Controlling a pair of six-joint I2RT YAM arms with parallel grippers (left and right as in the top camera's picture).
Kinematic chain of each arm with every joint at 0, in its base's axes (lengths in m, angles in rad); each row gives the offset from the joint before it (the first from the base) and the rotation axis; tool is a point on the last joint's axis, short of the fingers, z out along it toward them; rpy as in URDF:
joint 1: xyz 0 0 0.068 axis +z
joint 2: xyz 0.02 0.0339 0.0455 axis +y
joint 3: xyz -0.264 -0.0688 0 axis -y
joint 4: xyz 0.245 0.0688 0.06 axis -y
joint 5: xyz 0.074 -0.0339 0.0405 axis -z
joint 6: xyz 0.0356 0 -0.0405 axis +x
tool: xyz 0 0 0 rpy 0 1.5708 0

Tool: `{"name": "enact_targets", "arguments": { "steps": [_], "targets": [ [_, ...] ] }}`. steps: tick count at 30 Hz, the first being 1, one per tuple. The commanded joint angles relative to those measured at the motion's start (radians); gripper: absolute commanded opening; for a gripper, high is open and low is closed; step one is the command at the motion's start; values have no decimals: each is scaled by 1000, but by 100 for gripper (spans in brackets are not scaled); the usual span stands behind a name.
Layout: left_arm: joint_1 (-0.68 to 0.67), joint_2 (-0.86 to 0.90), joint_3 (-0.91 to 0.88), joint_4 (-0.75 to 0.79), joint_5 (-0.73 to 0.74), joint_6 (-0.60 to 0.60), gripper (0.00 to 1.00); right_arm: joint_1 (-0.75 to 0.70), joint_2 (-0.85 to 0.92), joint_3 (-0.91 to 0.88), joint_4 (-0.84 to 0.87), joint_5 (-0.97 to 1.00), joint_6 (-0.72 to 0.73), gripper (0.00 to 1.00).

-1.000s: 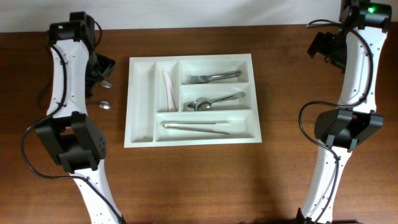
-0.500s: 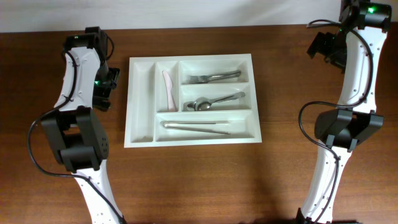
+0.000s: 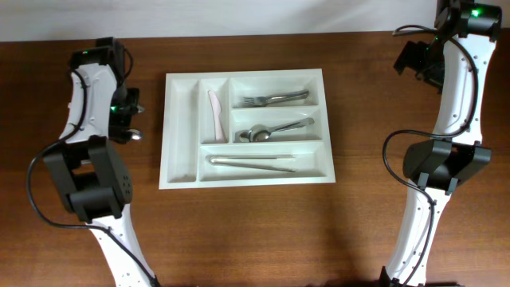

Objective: Pack container
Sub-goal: 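Lower the left gripper onto the lower metal spoon on the table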

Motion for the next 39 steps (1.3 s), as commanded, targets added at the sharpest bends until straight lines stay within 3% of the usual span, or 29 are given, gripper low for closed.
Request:
{"name": "enact_targets", "arguments": {
  "steps": [1,12,21,33,35,39],
  "targets": [
    [27,-11,-32,18,-26,-16,94,-5,-32,15,-5,2,-7,99],
    [35,-10,-194,197,-21,-14,93,-5,-32,15,-6,2,-7,99],
    [35,-8,-227,320,-22,48,89,-5,-32,15,-6,2,-7,99],
    [35,34,-227,327,-21,48,89,-5,-32,15,-6,2,-7,99],
    [35,57,-227,318,-18,48,80,-5,-32,15,-6,2,-7,99],
    [35,82,-229,317,5,48,76,-5,-32,15,-6,2,-7,99]
  ]
}}
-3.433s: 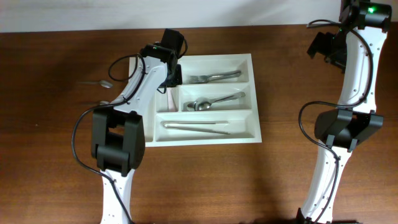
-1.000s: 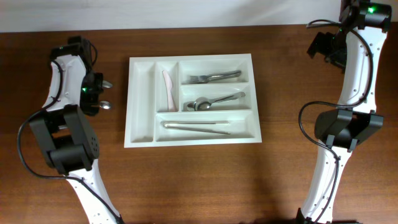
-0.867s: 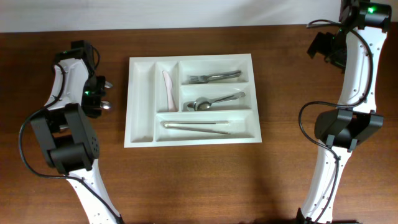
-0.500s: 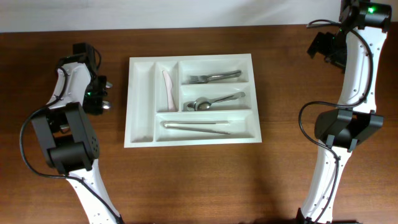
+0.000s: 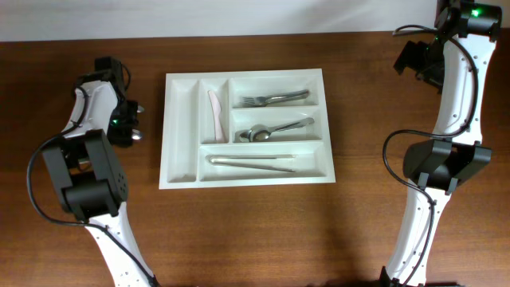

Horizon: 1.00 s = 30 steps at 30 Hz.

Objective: Pack container
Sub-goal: 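Lower the left gripper onto the lower metal spoon on the table, then close the left gripper on the spoon handle and lift it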

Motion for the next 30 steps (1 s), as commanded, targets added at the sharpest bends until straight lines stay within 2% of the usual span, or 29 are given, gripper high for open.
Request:
{"name": "enact_targets", "arguments": {
  "steps": [1,4,9,14,20,30],
  "targets": [
    [3,52,-8,-4,12,6,75,-5,-32,15,-6,2,-7,99],
    [3,61,-8,-4,14,6,64,-5,-32,15,-6,2,-7,99],
    [3,61,-8,-4,15,6,31,-5,-32,15,-5,2,-7,99],
    [3,61,-8,-6,16,6,10,-5,-32,15,-6,2,-7,99],
    [3,61,-8,-10,43,24,2,-5,-32,15,-6,2,-7,99],
    [3,13,5,-80,60,92,2,-5,-32,15,-6,2,-7,99]
  ]
}}
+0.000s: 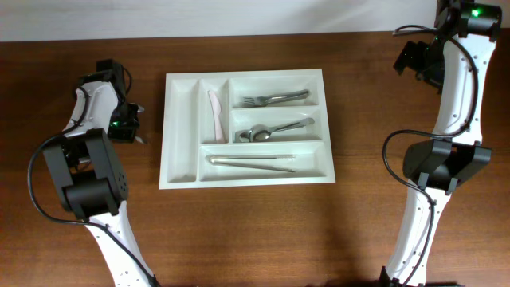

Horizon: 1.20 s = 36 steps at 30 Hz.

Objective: Pack container
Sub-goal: 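Close the left gripper on the spoon handle and lift it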

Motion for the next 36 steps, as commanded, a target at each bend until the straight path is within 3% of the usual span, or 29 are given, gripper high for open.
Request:
{"name": "enact_targets", "arguments": {
  "steps": [1,16,21,26,36],
  "targets": [
    [3,-6,2,-24,32,45,2,-5,-32,15,-6,2,-8,99],
    [0,-259,60,-5,-67,218,2,-5,-32,15,-6,2,-8,99],
    [-26,-268,60,-5,-37,406,2,-5,-32,15,-6,2,-8,99],
    [-85,-268,59,-13,19,699,2,-5,-32,15,-6,2,-8,99],
    [-192,-268,59,-15,19,933,2,-5,-32,15,-6,2,-8,99]
  ]
}}
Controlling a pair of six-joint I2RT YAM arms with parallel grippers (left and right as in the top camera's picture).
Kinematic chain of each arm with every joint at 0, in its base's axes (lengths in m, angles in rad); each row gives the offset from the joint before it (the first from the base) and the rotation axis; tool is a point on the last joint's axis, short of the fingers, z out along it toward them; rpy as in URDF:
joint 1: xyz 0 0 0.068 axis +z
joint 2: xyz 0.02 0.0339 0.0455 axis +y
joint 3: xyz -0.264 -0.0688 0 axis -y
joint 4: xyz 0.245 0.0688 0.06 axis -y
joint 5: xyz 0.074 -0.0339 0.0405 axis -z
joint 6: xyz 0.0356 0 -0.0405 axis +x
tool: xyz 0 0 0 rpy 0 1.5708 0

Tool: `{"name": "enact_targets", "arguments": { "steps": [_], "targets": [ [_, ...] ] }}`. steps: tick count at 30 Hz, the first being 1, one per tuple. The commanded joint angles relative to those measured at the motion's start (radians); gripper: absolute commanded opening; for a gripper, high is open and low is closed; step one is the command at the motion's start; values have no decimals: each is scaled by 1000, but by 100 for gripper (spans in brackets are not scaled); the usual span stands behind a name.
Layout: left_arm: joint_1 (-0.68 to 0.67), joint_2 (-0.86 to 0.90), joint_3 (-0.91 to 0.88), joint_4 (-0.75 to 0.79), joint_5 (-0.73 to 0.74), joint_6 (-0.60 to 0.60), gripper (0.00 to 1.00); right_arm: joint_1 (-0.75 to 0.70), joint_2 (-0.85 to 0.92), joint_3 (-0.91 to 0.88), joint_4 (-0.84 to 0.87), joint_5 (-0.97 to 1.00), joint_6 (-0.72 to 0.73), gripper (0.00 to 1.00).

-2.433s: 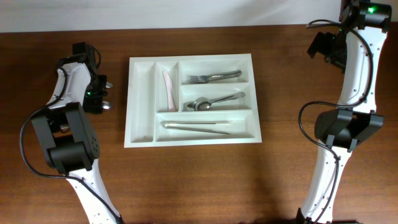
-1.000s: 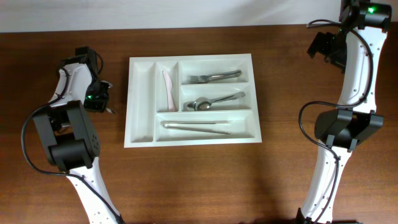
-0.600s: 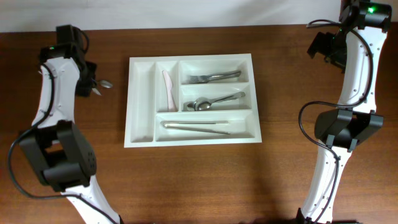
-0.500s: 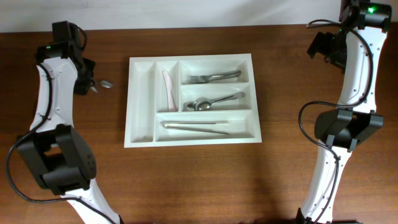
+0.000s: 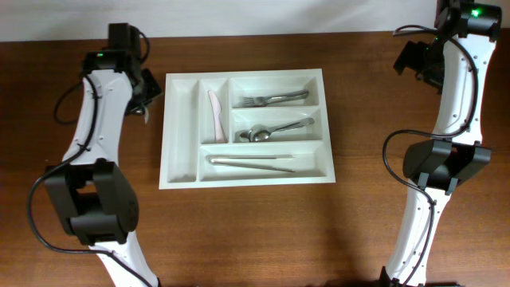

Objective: Pack container
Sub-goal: 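Close the left gripper on the spoon handle and lift it, then carry the spoon with the left gripper into the left compartment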

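A white cutlery tray (image 5: 182, 182) lies mid-table. It holds a pale plastic knife (image 5: 213, 113), a metal fork (image 5: 276, 99), a spoon (image 5: 275, 129) and a long metal piece (image 5: 252, 163); its leftmost slot (image 5: 180, 127) is bare. My left gripper (image 5: 147, 102) hovers just off the tray's upper left corner, with a small pale utensil (image 5: 147, 115) poking out below it; the fingers themselves are mostly hidden by the wrist. My right gripper (image 5: 414, 60) hangs far right, near the table's back edge, and its jaws cannot be made out.
The brown wooden table (image 5: 255, 231) ends at a pale wall along the back. Both arm bases stand at the front, left (image 5: 88, 199) and right (image 5: 442, 163), with cables looping beside them.
My left arm has swung up and to the right, from beside the tray's left edge mid-height to its upper left corner. The small utensil came with it. The right arm has not moved.
My left gripper was first low over the table left of the tray, with a small shiny utensil beneath it. It stayed there through the two following moments, shifting slightly. Now it stands higher and nearer the tray, the utensil carried along.
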Motion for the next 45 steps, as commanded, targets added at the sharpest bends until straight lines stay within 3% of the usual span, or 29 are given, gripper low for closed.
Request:
{"name": "enact_targets", "arguments": {
  "steps": [1,33,35,37,40,45],
  "targets": [
    [-30,-9,7,-3,7,139,2,-5,-32,15,-6,2,-7,99],
    [-195,85,-220,116,0,186,2,-5,-32,15,-5,2,-7,99],
    [-195,93,-220,116,0,185,18,-5,-32,15,-6,2,-7,99],
    [-194,96,-220,117,0,185,45,-5,-32,15,-6,2,-7,99],
    [-194,96,-220,123,0,185,58,-5,-32,15,-6,2,-7,99],
    [-192,96,-218,138,-1,181,65,-5,-32,15,-6,2,-7,99]
  ]
}}
